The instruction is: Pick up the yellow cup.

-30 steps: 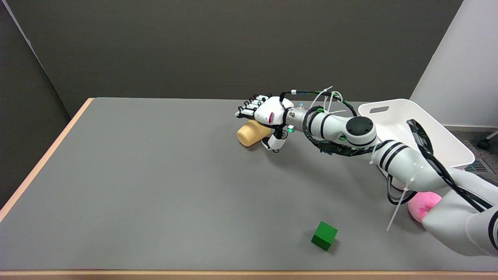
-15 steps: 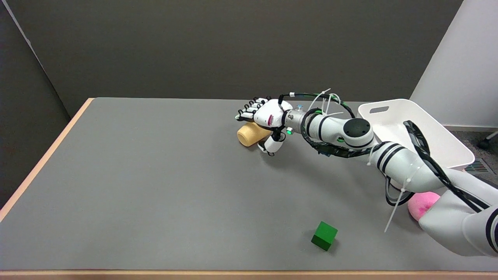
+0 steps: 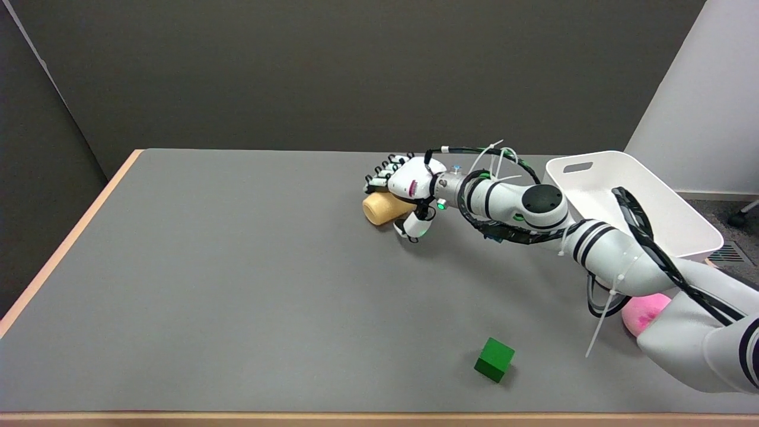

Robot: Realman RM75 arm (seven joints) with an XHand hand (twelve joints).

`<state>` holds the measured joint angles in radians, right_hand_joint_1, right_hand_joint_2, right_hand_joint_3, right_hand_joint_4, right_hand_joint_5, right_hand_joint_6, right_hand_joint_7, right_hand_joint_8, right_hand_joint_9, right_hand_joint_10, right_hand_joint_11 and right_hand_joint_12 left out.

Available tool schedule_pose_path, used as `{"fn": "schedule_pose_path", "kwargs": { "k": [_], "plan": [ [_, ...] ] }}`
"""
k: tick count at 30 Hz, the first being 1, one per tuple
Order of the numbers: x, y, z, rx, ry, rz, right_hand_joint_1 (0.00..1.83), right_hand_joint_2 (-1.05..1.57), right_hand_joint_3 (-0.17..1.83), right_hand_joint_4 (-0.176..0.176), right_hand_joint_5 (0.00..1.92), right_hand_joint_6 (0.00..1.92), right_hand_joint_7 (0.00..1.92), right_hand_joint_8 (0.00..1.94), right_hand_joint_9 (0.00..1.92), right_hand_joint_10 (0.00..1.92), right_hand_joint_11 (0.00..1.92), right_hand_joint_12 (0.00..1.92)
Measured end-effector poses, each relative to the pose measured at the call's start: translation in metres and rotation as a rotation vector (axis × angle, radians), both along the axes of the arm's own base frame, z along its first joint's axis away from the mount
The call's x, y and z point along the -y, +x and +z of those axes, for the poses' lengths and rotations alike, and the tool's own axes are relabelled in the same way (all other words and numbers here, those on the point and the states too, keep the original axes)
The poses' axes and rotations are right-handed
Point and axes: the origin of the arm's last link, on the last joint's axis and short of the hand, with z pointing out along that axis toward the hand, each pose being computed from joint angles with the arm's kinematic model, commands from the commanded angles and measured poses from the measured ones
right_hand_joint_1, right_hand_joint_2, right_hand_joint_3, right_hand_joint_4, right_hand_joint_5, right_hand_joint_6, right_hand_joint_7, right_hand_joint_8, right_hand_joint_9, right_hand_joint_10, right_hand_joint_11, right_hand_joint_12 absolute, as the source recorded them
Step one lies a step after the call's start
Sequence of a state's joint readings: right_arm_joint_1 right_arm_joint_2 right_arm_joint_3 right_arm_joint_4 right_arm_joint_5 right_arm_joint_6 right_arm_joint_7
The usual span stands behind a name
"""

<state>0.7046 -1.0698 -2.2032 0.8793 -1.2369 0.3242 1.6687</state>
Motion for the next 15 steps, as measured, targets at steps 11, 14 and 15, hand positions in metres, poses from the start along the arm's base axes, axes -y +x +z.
{"fn": "schedule_pose_path", "kwargs": {
  "k": [11, 14, 15],
  "plan": [
    [-0.0012, -0.0032, 0.0011, -0.001, -0.01, -0.003, 1.14, 1.22, 0.19, -0.116, 0.49, 1.71, 0.8, 1.32, 0.62, 1.15, 0.43, 1.5],
    [-0.0016, -0.0041, 0.0011, -0.002, -0.01, -0.005, 1.17, 1.18, 0.23, -0.152, 0.5, 1.64, 0.84, 1.33, 0.65, 1.21, 0.46, 1.57],
    [-0.0017, -0.0041, 0.0012, -0.002, -0.01, -0.005, 1.18, 1.18, 0.21, -0.164, 0.5, 1.61, 0.85, 1.34, 0.67, 1.21, 0.48, 1.59]
  ]
}}
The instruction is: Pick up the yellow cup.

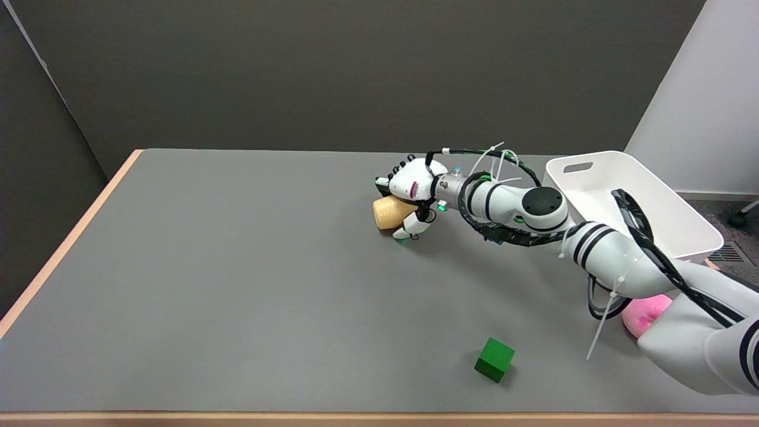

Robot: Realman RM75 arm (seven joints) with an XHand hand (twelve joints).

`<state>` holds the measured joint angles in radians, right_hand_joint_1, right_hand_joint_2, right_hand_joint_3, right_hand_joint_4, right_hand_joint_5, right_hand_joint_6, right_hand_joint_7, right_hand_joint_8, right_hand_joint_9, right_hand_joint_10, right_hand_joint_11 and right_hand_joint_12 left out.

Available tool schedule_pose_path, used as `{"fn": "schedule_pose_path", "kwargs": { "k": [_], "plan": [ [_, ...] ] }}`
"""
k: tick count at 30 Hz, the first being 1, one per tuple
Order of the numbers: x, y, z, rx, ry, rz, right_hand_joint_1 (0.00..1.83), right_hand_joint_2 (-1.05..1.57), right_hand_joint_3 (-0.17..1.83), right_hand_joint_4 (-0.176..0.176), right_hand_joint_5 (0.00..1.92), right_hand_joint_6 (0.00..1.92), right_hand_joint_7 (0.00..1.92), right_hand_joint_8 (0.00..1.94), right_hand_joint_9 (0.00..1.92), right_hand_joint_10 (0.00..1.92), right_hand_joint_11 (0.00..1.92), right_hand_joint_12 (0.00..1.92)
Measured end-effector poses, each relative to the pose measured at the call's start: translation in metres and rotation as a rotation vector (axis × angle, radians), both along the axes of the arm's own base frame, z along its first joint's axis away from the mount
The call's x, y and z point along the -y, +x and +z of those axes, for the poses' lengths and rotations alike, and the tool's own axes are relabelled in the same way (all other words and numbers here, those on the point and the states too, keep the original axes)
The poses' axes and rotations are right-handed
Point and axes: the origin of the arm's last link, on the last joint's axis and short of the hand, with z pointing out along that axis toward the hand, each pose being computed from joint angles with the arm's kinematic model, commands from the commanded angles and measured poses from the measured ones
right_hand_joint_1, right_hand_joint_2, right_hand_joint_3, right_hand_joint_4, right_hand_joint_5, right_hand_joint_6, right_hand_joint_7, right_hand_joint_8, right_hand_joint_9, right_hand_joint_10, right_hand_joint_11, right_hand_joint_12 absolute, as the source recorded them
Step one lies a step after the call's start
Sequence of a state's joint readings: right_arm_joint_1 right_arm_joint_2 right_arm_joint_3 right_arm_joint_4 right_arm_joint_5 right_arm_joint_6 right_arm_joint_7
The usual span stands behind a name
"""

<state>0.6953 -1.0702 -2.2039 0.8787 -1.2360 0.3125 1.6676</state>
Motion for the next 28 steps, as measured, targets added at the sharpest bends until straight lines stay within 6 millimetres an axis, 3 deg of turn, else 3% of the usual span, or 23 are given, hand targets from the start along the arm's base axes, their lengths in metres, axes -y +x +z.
{"fn": "schedule_pose_path", "kwargs": {
  "k": [2, 6, 10, 12, 14, 22, 28],
  "plan": [
    [0.0, 0.0, 0.0, 0.0, 0.0, 0.0, 1.19, 1.23, 0.12, -0.176, 0.5, 1.54, 0.85, 1.39, 0.75, 1.2, 0.58, 1.63],
    [0.0, 0.001, 0.001, 0.002, -0.004, 0.003, 1.19, 1.24, 0.1, -0.176, 0.52, 1.46, 0.83, 1.48, 0.79, 1.26, 0.57, 1.76],
    [0.001, 0.004, 0.003, -0.006, -0.003, 0.014, 1.18, 1.24, 0.1, -0.176, 0.53, 1.45, 0.82, 1.52, 0.83, 1.24, 0.69, 1.69],
    [0.001, 0.008, 0.004, -0.018, -0.003, 0.026, 1.18, 1.15, 0.27, -0.176, 0.65, 1.46, 0.75, 1.49, 0.81, 1.32, 0.68, 1.82],
    [0.002, 0.013, 0.005, -0.027, -0.003, 0.042, 1.18, 1.12, 0.32, -0.176, 0.68, 1.47, 0.73, 1.49, 0.83, 1.34, 0.72, 1.82],
    [0.007, 0.058, 0.019, -0.086, -0.023, 0.184, 1.19, 1.1, 0.35, -0.176, 0.68, 1.47, 0.74, 1.49, 0.86, 1.35, 0.76, 1.78],
    [0.003, 0.103, 0.047, -0.137, -0.094, 0.326, 1.19, 1.09, 0.36, -0.176, 0.68, 1.47, 0.74, 1.49, 0.87, 1.35, 0.76, 1.76]
  ]
}}
